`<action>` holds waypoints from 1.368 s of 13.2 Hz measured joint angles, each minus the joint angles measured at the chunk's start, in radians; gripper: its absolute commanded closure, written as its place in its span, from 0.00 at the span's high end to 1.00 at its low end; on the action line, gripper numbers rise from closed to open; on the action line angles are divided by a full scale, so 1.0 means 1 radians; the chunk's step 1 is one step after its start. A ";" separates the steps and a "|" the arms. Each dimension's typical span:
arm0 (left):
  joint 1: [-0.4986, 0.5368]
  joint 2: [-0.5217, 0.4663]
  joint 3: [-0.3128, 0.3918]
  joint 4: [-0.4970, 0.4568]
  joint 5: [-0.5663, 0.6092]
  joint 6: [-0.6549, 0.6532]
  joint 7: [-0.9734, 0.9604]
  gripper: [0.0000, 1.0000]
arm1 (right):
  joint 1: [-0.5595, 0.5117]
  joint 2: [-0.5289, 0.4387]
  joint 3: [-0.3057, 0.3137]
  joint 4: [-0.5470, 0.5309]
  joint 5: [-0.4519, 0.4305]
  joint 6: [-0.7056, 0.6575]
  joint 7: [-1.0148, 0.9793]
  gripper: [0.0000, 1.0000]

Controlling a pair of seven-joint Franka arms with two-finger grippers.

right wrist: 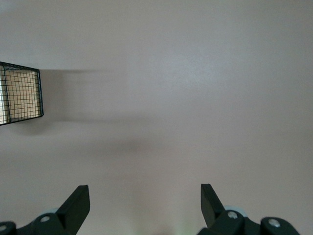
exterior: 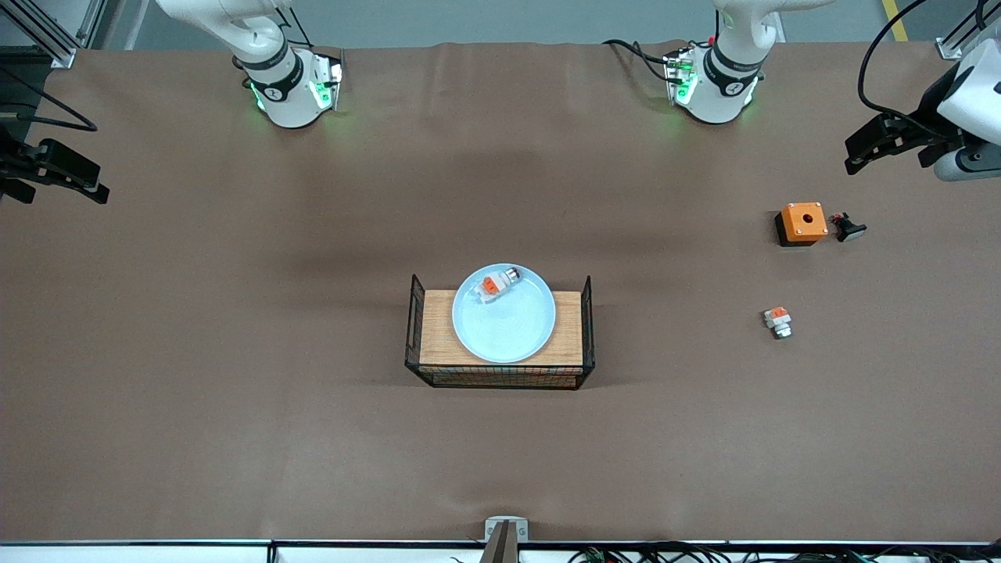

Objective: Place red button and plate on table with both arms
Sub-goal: 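Move the left gripper from rest toward the tray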

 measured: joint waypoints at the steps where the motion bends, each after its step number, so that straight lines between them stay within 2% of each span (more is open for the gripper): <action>1: 0.000 0.000 0.000 0.000 0.000 0.000 0.000 1.00 | 0.001 0.000 0.000 0.000 0.000 0.000 0.000 1.00; 6: -0.003 0.021 -0.004 0.006 0.000 0.002 0.000 1.00 | 0.005 0.000 0.000 0.000 0.000 0.000 0.000 1.00; 9: -0.005 0.079 -0.021 0.046 -0.001 0.004 0.000 1.00 | 0.006 0.000 0.000 0.000 0.000 0.000 0.000 1.00; 11: -0.006 0.139 -0.060 0.087 -0.015 0.008 -0.035 1.00 | 0.007 0.000 0.001 0.000 0.000 0.000 0.000 1.00; 15: -0.047 0.300 -0.187 0.212 -0.027 0.056 -0.292 1.00 | 0.008 0.000 0.001 0.000 0.001 0.001 0.000 1.00; 18: -0.167 0.406 -0.210 0.269 -0.027 0.185 -0.542 1.00 | 0.016 0.000 0.002 -0.001 0.002 0.001 0.000 1.00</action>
